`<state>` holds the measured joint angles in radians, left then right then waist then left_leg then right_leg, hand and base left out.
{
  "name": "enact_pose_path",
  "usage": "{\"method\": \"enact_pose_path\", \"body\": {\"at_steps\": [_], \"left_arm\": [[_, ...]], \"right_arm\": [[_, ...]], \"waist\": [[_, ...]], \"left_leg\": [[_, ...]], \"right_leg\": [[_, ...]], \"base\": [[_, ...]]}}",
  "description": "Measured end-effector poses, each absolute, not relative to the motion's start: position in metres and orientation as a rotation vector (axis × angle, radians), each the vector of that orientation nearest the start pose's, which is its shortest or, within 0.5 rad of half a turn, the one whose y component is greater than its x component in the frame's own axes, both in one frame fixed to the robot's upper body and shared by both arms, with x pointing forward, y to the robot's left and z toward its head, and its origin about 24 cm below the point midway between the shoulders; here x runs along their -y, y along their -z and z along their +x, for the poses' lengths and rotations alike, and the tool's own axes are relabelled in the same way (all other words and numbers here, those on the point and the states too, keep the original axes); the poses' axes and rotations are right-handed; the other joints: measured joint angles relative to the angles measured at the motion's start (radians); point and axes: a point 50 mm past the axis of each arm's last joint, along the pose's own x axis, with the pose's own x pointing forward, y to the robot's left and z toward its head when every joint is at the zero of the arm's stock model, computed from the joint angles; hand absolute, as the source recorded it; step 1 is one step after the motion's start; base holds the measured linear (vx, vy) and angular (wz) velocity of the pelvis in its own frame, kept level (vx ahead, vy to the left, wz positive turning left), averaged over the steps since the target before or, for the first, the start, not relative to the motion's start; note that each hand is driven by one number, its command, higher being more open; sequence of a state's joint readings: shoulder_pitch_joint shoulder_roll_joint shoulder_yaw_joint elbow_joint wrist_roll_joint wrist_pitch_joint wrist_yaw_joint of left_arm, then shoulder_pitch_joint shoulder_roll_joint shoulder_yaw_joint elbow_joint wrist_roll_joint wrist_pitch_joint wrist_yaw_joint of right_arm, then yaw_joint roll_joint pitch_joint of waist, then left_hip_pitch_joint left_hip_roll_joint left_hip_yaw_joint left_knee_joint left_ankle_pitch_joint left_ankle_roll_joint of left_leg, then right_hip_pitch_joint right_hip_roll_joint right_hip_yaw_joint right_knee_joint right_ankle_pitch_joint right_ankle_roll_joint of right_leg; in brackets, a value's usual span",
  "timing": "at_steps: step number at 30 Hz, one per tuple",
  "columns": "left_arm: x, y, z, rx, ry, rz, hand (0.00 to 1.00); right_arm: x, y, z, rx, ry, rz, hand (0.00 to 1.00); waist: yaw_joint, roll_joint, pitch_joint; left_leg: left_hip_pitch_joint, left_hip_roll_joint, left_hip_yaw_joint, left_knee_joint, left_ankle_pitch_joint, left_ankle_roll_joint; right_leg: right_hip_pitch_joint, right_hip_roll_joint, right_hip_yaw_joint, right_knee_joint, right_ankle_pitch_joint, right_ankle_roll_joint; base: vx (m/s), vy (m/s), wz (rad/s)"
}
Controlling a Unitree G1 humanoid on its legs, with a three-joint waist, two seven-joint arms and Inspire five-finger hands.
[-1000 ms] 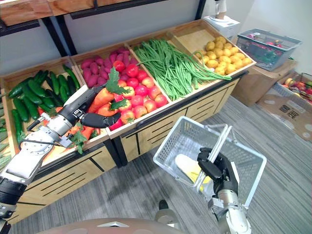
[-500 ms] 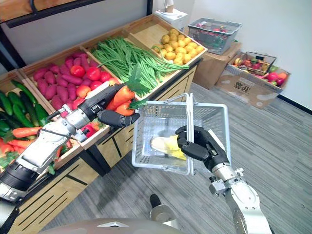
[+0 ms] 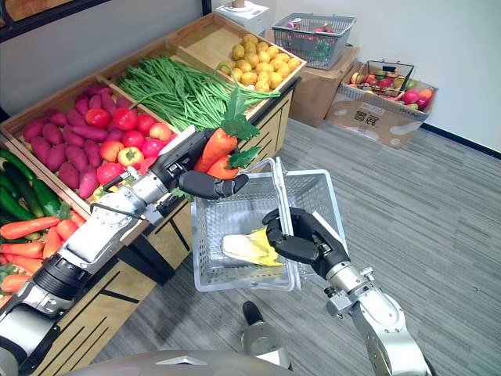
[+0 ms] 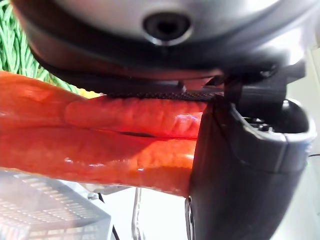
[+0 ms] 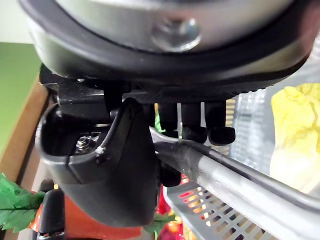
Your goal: Pick vegetable in the basket
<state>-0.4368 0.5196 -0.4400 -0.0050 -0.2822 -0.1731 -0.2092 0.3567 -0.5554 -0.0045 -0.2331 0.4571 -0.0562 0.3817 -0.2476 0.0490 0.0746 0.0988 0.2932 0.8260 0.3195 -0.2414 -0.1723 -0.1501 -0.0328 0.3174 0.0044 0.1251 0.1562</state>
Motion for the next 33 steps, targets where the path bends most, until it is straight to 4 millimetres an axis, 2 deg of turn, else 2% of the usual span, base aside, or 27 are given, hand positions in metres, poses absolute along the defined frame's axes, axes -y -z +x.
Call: {"method": "enact_pose_path", "body": {"at_steps": [4, 10, 17, 20, 26, 33], "left_arm": [[-0.101, -0.136, 0.296, 0.376, 0.686, 0.247, 0.00], [-0.093, -0.131, 0.297, 0.351, 0.687, 0.141, 0.00], [-0.076, -0.106, 0.291, 0.259, 0.731, 0.080, 0.00], [-0.075, -0.088, 0.289, 0.192, 0.719, 0.053, 0.00], [-0.067, -0.076, 0.287, 0.146, 0.731, 0.043, 0.00], [-0.064, -0.059, 0.278, 0.089, 0.754, 0.061, 0.00]], "right_arm": [[0.216, -0.065, 0.180, -0.042, -0.444, -0.075, 0.00], [0.216, -0.073, 0.181, -0.006, -0.441, -0.057, 0.00], [0.217, -0.074, 0.182, -0.003, -0.414, -0.059, 0.00], [0.218, -0.072, 0.180, -0.013, -0.415, -0.057, 0.00], [0.220, -0.067, 0.174, -0.044, -0.408, -0.054, 0.00], [0.233, -0.065, 0.163, -0.097, -0.395, -0.095, 0.00]], "waist": [[-0.004, 0.002, 0.001], [-0.004, 0.005, 0.002], [0.000, 0.017, 0.008], [0.000, 0.016, 0.009], [-0.003, 0.014, 0.010], [-0.003, 0.009, 0.013]], "left_leg": [[-0.018, 0.016, -0.004, 0.048, -0.026, 0.006], [-0.039, 0.033, -0.015, 0.093, -0.046, 0.014], [-0.059, 0.035, -0.034, 0.114, -0.057, 0.018], [-0.060, 0.034, -0.033, 0.119, -0.061, 0.021], [-0.059, 0.035, -0.029, 0.132, -0.072, 0.022], [-0.062, 0.034, -0.036, 0.134, -0.074, 0.023]], "right_leg": [[0.000, -0.001, 0.006, -0.010, 0.010, 0.006], [-0.002, -0.002, 0.002, -0.010, 0.011, 0.006], [-0.004, -0.011, -0.012, -0.014, 0.012, 0.007], [-0.003, -0.014, -0.011, -0.016, 0.014, 0.010], [-0.002, -0.016, -0.007, -0.017, 0.016, 0.014], [0.001, -0.019, -0.013, -0.016, 0.016, 0.014]], "base": [[-0.05, 0.025, -0.04], [-0.04, 0.025, 0.03], [-0.02, 0.027, 0.06], [-0.02, 0.055, 0.00], [-0.02, 0.045, -0.03], [-0.02, 0.036, 0.02]]}}
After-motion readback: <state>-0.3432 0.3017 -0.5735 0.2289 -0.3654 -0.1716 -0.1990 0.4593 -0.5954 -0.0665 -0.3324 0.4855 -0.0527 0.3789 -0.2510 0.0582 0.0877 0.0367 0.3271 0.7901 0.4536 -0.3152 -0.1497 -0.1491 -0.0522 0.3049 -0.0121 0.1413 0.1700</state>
